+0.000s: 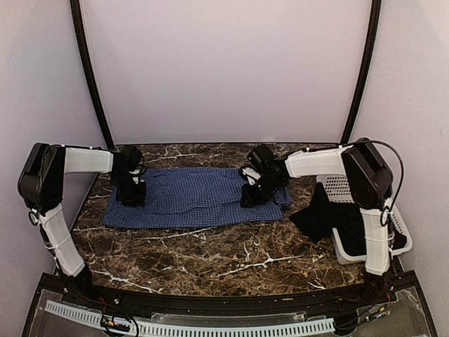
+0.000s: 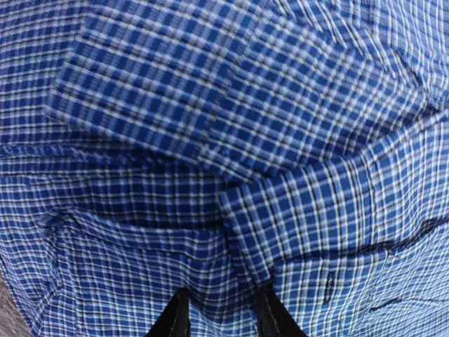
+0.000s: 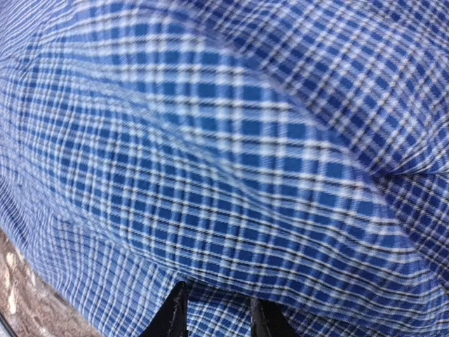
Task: Fold and stack the mixed laundry pile
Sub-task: Rotate the rectangle-folded shirt at the center of the board.
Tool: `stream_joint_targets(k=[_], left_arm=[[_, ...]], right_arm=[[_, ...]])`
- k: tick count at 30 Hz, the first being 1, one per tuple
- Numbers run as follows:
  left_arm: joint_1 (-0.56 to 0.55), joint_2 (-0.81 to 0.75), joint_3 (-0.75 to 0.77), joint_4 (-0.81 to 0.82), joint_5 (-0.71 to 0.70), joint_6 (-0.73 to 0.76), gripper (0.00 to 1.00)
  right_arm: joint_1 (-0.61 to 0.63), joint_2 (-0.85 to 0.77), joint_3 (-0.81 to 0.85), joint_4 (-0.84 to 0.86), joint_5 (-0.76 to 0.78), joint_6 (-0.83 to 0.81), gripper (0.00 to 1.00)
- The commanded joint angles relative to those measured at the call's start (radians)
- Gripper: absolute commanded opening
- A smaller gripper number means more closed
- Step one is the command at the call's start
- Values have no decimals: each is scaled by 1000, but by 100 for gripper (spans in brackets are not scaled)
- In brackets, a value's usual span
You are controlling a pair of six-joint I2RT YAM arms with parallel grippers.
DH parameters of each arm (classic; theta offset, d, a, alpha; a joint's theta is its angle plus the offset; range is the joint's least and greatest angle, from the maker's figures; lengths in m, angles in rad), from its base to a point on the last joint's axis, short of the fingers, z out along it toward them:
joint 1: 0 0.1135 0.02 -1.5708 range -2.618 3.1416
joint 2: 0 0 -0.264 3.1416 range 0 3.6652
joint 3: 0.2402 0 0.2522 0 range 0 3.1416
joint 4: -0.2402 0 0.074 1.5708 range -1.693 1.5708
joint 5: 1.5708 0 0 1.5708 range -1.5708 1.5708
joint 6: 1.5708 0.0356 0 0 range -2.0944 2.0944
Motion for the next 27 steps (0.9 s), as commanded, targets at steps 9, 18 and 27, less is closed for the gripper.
stream_joint_targets(k=[9,18,27], left_arm=[[-336,-18,-89,-86,28,-136,24],[-615,0,121,-47,203,-115,32],[-470,-216,157,46,44,10,63]], right_arm=[[-133,298,435,-193,168,-150,27],[-150,244,646,-272,211,-226,28],[-148,-132,235,-65,11,-139,41]])
